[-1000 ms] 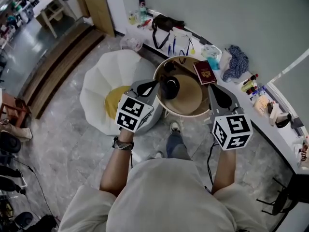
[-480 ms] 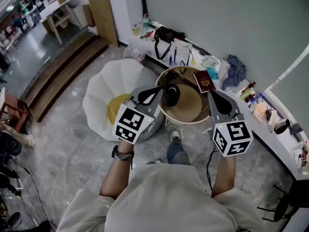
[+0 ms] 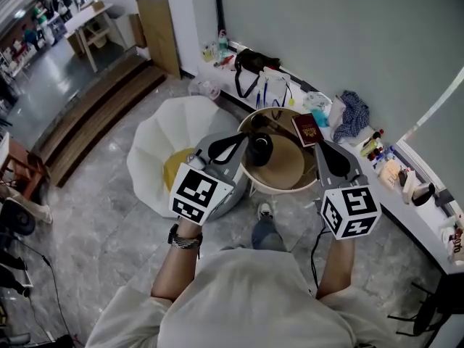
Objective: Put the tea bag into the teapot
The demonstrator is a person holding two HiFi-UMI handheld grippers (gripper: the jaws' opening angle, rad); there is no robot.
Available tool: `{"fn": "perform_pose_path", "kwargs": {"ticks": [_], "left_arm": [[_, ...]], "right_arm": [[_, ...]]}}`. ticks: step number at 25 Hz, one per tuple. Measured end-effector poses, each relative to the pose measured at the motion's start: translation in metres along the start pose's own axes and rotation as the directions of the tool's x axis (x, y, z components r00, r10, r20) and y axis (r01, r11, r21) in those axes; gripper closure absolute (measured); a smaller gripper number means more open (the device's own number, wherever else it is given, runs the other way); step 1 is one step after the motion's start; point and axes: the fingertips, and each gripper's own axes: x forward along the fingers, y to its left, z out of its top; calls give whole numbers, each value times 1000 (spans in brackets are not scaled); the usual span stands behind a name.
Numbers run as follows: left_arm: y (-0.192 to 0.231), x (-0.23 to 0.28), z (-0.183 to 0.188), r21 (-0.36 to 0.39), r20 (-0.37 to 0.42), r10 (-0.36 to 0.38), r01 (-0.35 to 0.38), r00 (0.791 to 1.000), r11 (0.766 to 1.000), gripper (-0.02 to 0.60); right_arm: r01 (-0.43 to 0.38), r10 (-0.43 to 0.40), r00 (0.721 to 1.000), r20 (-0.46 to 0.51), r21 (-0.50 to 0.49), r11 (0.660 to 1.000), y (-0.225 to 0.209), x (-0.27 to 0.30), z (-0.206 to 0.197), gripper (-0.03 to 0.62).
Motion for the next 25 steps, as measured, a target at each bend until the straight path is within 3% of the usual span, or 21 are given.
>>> {"fn": "perform_pose_path", "kwargs": {"ticks": [25], "left_arm": [[-4,-20,25,24,60,-24,23,998,999,575]], "right_arm": [[7,-6,999,41,-16,1000,18,-8,19,588]]}}
